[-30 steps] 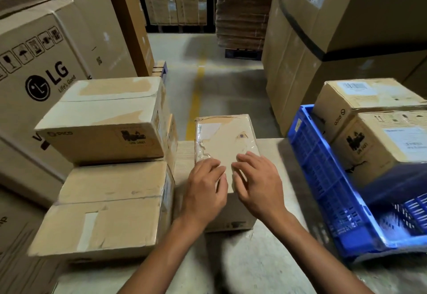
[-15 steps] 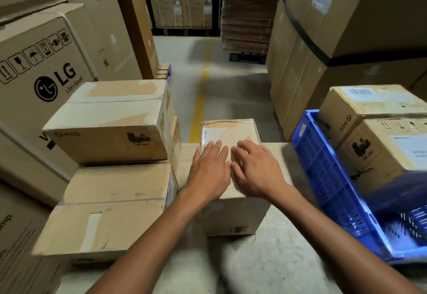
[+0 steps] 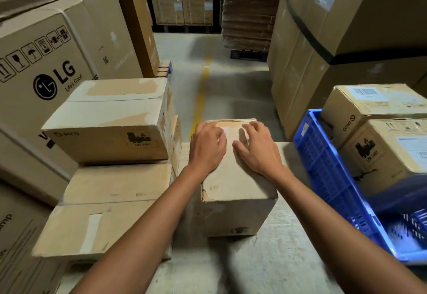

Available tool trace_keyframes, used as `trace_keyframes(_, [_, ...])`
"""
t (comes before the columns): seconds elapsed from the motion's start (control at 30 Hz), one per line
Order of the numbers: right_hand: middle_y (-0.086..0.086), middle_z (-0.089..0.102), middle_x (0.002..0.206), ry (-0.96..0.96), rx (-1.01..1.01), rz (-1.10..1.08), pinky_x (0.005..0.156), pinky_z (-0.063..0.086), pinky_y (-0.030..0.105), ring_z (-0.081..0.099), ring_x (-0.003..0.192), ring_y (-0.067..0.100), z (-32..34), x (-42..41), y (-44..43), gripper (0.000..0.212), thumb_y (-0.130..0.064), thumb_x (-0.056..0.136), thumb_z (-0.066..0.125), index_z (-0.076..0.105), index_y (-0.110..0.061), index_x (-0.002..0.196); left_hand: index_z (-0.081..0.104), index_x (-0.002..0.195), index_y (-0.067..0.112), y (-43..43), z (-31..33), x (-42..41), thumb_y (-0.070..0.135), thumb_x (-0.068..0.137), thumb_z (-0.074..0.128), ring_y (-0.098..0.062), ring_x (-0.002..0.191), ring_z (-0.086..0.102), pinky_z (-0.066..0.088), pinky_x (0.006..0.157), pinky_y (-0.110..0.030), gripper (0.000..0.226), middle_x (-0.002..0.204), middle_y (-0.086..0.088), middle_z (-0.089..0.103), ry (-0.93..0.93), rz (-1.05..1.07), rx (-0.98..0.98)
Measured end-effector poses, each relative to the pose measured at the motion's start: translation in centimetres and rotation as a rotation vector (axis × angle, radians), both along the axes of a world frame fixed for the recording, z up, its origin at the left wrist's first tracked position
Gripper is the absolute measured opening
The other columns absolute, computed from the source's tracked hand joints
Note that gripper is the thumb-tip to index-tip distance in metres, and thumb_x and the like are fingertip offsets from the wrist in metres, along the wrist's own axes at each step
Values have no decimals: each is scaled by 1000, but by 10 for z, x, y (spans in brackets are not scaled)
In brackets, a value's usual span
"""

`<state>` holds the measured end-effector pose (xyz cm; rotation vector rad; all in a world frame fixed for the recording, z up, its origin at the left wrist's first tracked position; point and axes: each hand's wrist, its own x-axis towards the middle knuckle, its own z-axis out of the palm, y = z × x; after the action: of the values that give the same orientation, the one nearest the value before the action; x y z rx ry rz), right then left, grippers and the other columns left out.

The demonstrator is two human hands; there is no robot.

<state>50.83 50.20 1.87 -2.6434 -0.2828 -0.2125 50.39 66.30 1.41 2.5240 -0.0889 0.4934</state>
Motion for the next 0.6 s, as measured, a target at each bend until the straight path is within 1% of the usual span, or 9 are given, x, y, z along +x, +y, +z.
trace_keyframes(0.07, [14,29,159,64,176,-155,112,36,47,30,144,32,-2,0,-4,68,-47,96,59,36,-17,152,67,119,14,3,-12,3,44,97,38,-29,128,47,43,105,-47,47,137,-12,55,16,168,-210])
trace_keyframes(0.1, [16,27,161,150,284,-228,115,33,48,29,146,34,-3,2,-8,70,-49,97,57,32,-16,154,64,121,17,6,-17,6,52,96,33,-29,126,49,43,104,-48,53,135,-11,56,112,235,-378])
trace_keyframes(0.17, [17,43,153,436,545,-306,116,36,49,45,138,34,-5,2,-17,65,-54,101,46,42,-11,149,62,117,20,9,-19,6,65,96,28,-30,117,59,47,100,-46,60,124,-10,63,396,292,-848])
trace_keyframes(0.23, [15,63,133,682,883,-328,111,44,50,62,120,31,-8,-4,-22,62,-58,101,39,58,-9,135,67,109,21,11,-17,0,63,101,25,-29,98,68,53,87,-37,61,112,-14,71,601,239,-1226])
trace_keyframes(0.3, [14,66,130,702,1035,-298,111,44,51,63,119,32,-8,-13,-24,68,-62,101,35,59,-8,135,69,112,23,11,-11,-12,62,102,20,-24,84,73,56,70,-32,63,98,-8,76,655,136,-1328])
trace_keyframes(0.33, [13,67,129,689,1050,-271,111,44,50,64,120,31,-7,-18,-24,70,-64,101,32,60,-10,135,68,117,23,11,-8,-16,64,101,19,-24,84,74,57,70,-33,66,97,-7,77,662,85,-1341])
trace_keyframes(0.47, [7,72,114,567,1209,-199,104,50,46,66,112,28,11,-37,-25,65,-64,101,28,64,-17,128,60,135,20,14,0,-26,72,97,18,-31,111,68,51,99,-50,77,120,-12,71,533,-58,-1405])
trace_keyframes(0.53, [8,69,121,412,1293,-211,103,50,48,64,117,29,15,-40,-26,59,-62,101,30,64,-19,125,59,134,17,14,0,-30,66,99,19,-29,110,68,55,94,-45,73,118,-12,72,400,-79,-1441])
trace_keyframes(0.6, [9,70,119,333,1367,-304,100,48,48,63,116,26,14,-39,-28,56,-63,100,33,67,-19,108,57,131,18,14,-1,-35,58,103,20,-19,101,71,59,81,-33,61,108,-5,75,267,-55,-1464])
